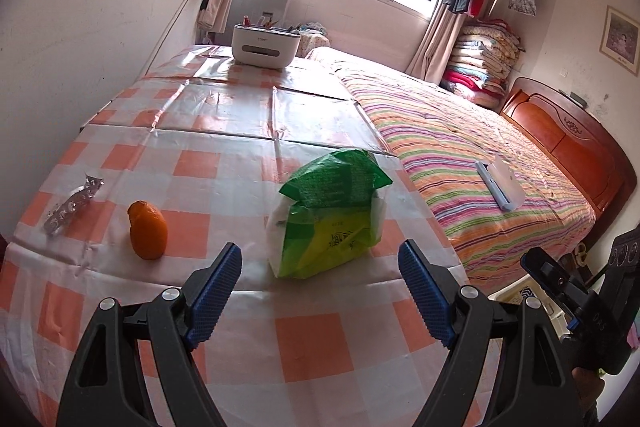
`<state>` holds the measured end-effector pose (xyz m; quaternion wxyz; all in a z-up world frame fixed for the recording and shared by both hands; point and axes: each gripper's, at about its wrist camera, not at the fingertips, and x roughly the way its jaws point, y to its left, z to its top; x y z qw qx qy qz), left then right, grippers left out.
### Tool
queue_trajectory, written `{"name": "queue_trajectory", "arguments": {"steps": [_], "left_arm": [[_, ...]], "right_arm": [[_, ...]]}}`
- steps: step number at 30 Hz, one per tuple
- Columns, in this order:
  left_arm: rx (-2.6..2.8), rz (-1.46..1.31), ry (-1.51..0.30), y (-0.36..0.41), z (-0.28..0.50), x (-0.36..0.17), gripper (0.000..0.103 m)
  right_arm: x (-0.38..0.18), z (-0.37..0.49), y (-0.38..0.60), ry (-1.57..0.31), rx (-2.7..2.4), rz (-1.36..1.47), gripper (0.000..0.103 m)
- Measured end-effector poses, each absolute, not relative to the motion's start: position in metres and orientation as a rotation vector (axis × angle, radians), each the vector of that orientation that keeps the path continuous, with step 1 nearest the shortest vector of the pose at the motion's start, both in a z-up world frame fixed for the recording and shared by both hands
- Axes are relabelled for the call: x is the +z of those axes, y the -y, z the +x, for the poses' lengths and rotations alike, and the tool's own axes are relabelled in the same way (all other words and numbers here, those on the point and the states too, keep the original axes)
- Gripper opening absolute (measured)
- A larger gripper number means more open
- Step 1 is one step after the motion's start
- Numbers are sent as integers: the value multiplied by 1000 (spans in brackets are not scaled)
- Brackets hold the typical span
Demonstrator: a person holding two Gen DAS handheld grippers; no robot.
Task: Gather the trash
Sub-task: 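Move both open tools back over the checked table, then close the left tool on the orange peel while the right tool grasps the green bag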
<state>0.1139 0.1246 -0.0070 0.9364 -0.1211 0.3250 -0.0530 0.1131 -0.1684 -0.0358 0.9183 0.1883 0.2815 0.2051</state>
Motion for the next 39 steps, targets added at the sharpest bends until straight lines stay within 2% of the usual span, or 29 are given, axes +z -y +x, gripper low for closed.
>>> {"name": "queue_trajectory", "arguments": {"steps": [9, 18, 39], "left_arm": [[42, -277, -668, -191, 113, -17, 78], [117, -267, -678, -224, 103, -24, 78], [107, -241, -769, -226, 127, -43, 78]], "right_arm": [[-41, 146, 126, -647, 507, 332, 83], [-43, 166, 92, -695, 582, 324, 83], [-48, 198, 42, -720, 554, 222, 83]]}}
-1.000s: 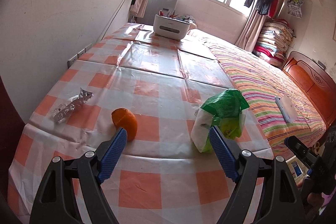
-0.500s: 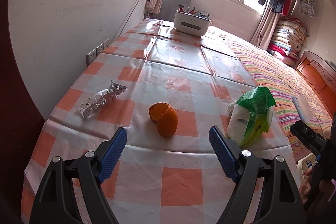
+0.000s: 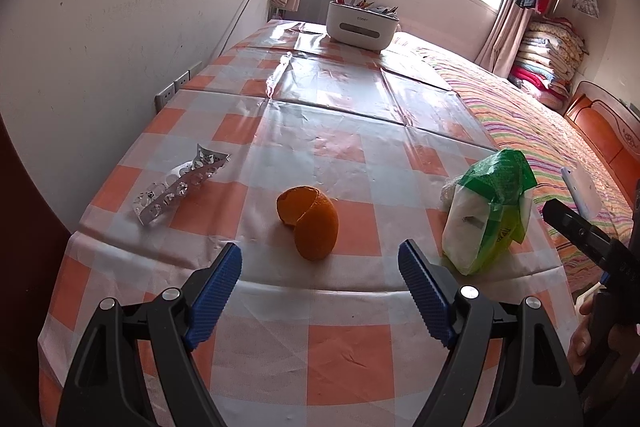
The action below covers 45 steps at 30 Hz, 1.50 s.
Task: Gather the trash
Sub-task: 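Close the left tool on the orange peel while the right tool grasps the green bag, then lift the orange peel and green bag and carry both over the cream bin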
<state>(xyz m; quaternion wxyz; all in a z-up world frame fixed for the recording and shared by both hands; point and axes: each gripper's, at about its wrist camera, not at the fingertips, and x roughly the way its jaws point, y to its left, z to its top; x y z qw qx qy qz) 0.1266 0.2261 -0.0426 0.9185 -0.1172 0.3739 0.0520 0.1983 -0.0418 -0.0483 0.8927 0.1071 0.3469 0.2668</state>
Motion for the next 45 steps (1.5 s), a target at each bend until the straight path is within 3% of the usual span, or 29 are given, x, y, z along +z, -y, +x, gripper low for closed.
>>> {"name": "queue_trajectory", "arguments": {"steps": [27, 30, 32, 33, 34, 39, 45], "left_arm": [[164, -363, -819, -246, 175, -65, 78], [163, -388, -806, -248, 177, -67, 78], [161, -388, -806, -247, 177, -68, 78], [158, -386, -811, -246, 178, -70, 78], [151, -382, -816, -245, 179, -71, 77], [133, -332, -848, -237, 182, -80, 32], [105, -331, -843, -236, 179, -80, 29]], "right_arm": [[-89, 256, 41, -889, 550, 377, 82], [-93, 258, 36, -923, 576, 377, 64], [-97, 259, 32, -950, 608, 377, 43], [-98, 259, 32, -955, 617, 379, 38], [-98, 258, 31, -952, 620, 378, 35], [-90, 248, 30, -901, 641, 358, 26], [-81, 240, 45, -864, 689, 450, 25]]}}
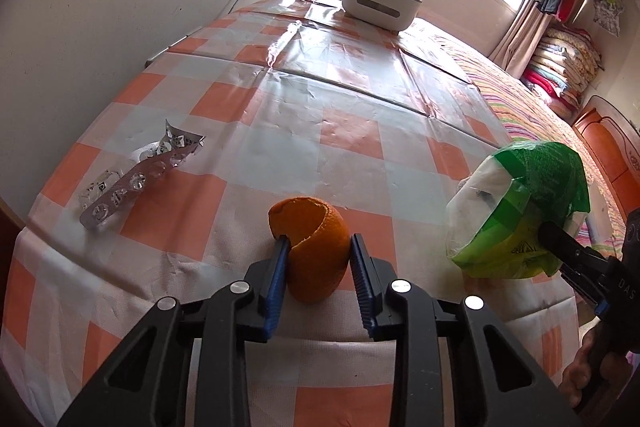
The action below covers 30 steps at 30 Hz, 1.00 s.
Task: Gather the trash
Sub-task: 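Lift the orange peel and green bag and carry both over the cream bin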
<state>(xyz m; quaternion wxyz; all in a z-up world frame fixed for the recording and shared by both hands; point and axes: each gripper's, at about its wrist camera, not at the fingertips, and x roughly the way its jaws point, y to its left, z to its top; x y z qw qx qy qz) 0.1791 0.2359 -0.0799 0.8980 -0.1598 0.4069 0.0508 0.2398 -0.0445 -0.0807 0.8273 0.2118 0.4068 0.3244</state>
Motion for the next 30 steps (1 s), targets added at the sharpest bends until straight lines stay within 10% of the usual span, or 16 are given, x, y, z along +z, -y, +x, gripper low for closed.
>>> {"name": "queue_trajectory", "arguments": {"steps": [30], "left_arm": [[-28, -231, -771, -172, 163, -54, 28]], "right_arm": [[-55, 208, 134, -761, 618, 592, 25]]}}
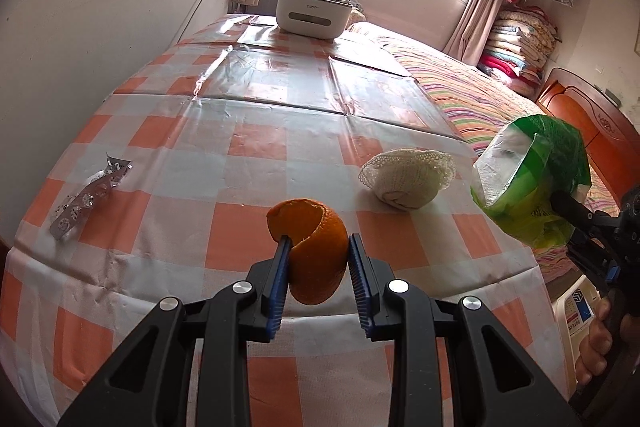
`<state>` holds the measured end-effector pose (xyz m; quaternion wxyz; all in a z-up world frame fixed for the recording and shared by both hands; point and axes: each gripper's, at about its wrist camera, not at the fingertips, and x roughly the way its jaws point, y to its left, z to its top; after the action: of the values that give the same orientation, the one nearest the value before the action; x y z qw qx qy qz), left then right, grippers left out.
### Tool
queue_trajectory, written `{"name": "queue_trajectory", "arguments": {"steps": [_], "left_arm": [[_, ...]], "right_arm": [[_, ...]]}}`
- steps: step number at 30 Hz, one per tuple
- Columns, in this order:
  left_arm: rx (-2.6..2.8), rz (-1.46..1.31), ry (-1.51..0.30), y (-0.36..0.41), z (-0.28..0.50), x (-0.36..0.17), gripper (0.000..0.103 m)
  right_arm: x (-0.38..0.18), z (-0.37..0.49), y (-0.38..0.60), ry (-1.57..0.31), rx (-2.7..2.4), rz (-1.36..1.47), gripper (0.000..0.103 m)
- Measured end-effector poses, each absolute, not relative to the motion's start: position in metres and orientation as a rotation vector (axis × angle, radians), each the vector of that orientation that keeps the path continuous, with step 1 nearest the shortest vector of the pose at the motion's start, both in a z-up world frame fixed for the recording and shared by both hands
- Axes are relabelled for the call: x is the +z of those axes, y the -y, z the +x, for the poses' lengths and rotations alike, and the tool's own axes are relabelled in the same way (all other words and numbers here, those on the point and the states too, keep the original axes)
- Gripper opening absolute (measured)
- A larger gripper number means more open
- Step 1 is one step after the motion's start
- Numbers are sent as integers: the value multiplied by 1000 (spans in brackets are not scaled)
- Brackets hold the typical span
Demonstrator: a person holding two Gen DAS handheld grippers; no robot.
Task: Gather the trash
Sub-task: 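Lift the orange peel and green bag and carry both over the cream bin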
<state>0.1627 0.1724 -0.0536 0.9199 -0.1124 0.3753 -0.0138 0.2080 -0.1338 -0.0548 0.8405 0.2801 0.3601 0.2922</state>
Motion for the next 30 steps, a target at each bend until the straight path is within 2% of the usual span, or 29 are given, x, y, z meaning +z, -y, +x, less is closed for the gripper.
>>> {"name": "queue_trajectory", "arguments": {"steps": [30], "left_arm": [[-190, -120, -762, -73, 143, -51, 28]], "right_arm": [[-38, 149, 209, -651, 477, 493, 25]]}}
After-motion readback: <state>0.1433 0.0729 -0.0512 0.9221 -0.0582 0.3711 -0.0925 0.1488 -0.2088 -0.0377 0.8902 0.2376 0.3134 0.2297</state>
